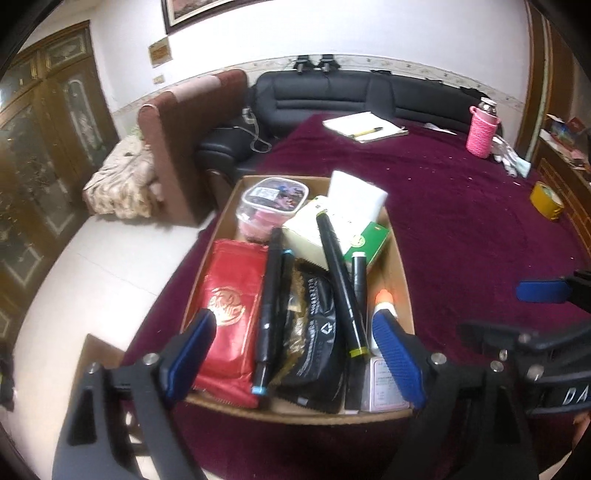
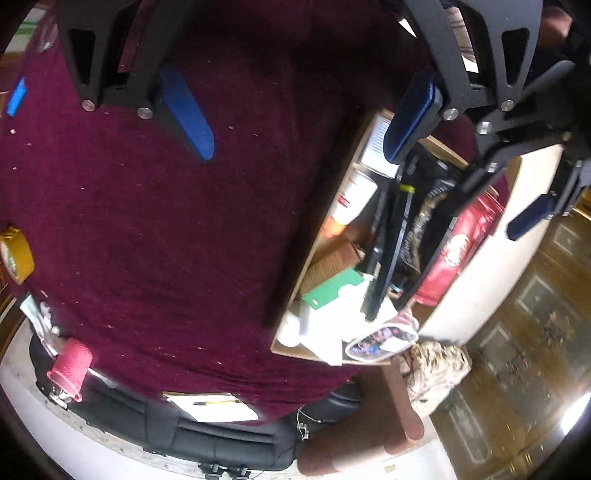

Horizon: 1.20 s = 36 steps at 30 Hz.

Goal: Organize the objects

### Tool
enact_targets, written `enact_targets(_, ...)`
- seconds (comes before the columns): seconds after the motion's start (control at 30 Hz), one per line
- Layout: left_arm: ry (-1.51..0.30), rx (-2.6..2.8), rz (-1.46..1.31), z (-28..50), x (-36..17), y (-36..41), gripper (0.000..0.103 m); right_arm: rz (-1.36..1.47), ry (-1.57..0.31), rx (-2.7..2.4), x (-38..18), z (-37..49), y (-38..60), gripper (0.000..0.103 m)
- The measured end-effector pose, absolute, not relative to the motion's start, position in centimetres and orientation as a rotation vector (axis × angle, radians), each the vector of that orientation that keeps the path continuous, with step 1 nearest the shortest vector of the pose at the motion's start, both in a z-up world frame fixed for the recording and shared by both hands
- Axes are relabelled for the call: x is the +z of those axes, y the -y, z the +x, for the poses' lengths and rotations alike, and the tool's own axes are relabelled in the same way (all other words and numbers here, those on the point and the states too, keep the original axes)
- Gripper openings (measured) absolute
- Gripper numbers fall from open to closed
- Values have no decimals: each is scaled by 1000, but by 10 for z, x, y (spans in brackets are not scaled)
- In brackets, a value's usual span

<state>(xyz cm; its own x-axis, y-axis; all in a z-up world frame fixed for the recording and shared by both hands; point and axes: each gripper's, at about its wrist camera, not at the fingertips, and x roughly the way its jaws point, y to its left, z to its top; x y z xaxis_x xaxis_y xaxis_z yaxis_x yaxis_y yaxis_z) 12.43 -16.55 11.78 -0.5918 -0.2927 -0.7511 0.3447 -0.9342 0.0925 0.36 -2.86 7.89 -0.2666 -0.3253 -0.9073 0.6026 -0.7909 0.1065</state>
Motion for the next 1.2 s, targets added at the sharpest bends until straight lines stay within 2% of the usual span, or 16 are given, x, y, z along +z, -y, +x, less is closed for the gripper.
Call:
enact_targets(0.2, -94, -2402, 1222, 136, 122, 166, 89, 1402, -350, -2077, 79, 8, 26, 99)
enact_targets(0.43, -62, -2317, 1154, 160, 142, 175, 92, 1373, -370, -2053, 85, 19, 36, 100)
enact_targets(0.67, -191, -2382, 1102, 184, 163, 191, 96, 1353, -382, -2045, 89, 26, 44, 100)
enact_targets(0.87, -205, -2273, 1228, 182, 168, 206, 98, 1315, -407, -2058, 94, 29, 48, 100)
enact_targets(1.07, -226, -2269, 1187, 191, 183, 218, 98, 1307, -408, -2067, 95, 26, 49, 100)
enact_targets(1.2, -127, -2193, 1233, 182, 182, 224, 98, 1283, -428, -2065, 98, 28, 53, 100)
